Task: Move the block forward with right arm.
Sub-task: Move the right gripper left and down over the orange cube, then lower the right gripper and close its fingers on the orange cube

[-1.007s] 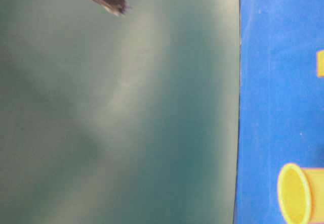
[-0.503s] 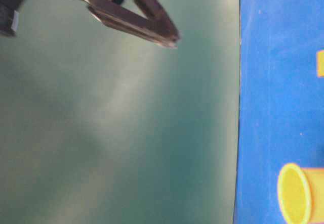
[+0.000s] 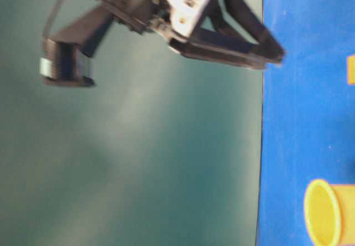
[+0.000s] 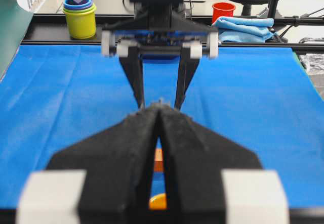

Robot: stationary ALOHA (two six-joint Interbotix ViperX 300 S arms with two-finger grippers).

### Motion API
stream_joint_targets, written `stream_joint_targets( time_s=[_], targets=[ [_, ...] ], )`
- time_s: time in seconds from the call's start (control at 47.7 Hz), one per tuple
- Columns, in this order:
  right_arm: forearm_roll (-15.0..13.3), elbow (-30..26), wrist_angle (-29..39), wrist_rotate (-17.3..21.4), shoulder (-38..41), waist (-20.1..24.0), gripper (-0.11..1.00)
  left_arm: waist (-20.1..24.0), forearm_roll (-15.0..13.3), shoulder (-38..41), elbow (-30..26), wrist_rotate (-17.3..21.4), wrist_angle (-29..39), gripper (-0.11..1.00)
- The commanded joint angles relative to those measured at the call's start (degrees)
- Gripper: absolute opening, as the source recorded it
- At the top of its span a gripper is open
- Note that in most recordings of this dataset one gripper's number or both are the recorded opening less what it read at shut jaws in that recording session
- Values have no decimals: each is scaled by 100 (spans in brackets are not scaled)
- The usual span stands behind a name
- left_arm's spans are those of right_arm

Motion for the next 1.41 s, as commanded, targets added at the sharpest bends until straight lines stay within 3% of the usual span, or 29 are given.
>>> stream_joint_targets(
  time_s=[0.0, 0.587, 1.384],
  targets=[
    [-9, -158, -35, -9, 97, 9, 66, -9, 9, 53, -158, -9, -26, 1],
    [-132, -378, -431, -26, 1020, 9, 66, -9, 9, 53, -167, -9, -26, 1],
    [-105, -44, -729, 0, 1230, 123, 65, -9, 9, 53, -167, -9, -26, 1]
  ],
)
